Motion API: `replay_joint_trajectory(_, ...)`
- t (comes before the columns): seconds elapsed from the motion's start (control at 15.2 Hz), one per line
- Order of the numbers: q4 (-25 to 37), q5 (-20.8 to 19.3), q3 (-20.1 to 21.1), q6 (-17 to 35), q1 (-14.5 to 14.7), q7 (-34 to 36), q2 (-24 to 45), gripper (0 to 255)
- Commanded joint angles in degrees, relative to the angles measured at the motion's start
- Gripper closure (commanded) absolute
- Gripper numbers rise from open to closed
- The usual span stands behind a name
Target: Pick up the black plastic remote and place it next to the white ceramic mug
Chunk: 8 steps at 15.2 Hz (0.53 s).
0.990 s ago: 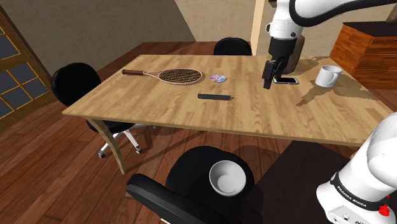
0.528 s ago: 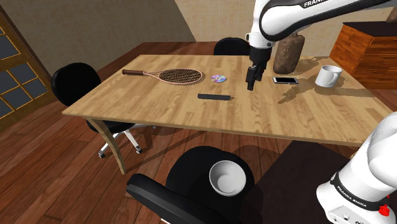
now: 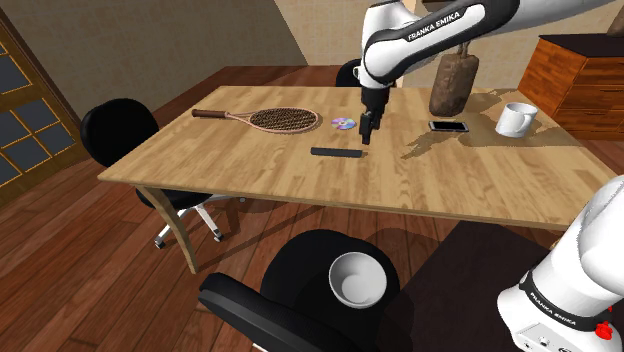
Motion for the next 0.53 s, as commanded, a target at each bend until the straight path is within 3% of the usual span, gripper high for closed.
replay_joint_trajectory(0.0, 3.48, -0.06, -0.08, 1.39, 0.00, -2.00, 4.61, 0)
replay_joint_trajectory(0.46, 18.10, -0.47, 0.76, 3.14, 0.13, -7.28, 20.13, 0)
